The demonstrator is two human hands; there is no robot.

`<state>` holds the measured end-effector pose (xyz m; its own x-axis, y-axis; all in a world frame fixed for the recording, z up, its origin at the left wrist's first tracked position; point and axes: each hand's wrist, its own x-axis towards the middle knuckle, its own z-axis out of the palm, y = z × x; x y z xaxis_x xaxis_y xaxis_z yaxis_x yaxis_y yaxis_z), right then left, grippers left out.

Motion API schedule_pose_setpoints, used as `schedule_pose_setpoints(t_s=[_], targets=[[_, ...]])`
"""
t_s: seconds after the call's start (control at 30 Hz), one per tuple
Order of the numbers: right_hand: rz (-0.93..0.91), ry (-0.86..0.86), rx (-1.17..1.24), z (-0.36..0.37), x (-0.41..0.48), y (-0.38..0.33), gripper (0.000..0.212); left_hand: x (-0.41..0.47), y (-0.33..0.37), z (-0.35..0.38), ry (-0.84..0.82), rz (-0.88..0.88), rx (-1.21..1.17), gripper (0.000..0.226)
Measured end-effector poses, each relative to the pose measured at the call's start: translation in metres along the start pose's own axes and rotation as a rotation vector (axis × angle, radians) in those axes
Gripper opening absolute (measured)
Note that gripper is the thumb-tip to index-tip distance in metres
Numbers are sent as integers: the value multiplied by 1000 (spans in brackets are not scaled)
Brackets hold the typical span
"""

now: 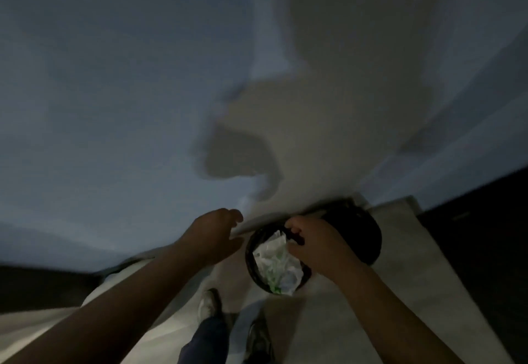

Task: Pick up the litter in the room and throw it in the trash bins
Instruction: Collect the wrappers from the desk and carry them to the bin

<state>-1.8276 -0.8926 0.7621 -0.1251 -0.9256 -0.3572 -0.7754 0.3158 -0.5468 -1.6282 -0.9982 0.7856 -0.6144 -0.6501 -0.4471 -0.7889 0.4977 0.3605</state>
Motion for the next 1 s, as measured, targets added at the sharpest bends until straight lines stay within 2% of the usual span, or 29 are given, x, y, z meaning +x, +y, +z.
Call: schedule_pose_setpoints(t_s=[0.07, 0.27, 0.47, 0.73, 1.0], targets=[[-103, 15, -38, -24, -2, -25, 32, -28, 3, -22, 83, -27, -15, 46], [-420, -4, -166, -84, 3, -130, 44, -121, -9, -86, 384, -156, 2, 45], [-795, 22, -266, -96, -16, -273, 39, -242, -48, -132, 617, -381, 0, 44], [-1277, -39, -342, -46, -111, -464, 38, -468, -74, -140, 889, -727, 100, 40], [-1609, -132, -299, 58, -271, -597, 36, -686, -70, -71, 1077, -996, 111, 39]])
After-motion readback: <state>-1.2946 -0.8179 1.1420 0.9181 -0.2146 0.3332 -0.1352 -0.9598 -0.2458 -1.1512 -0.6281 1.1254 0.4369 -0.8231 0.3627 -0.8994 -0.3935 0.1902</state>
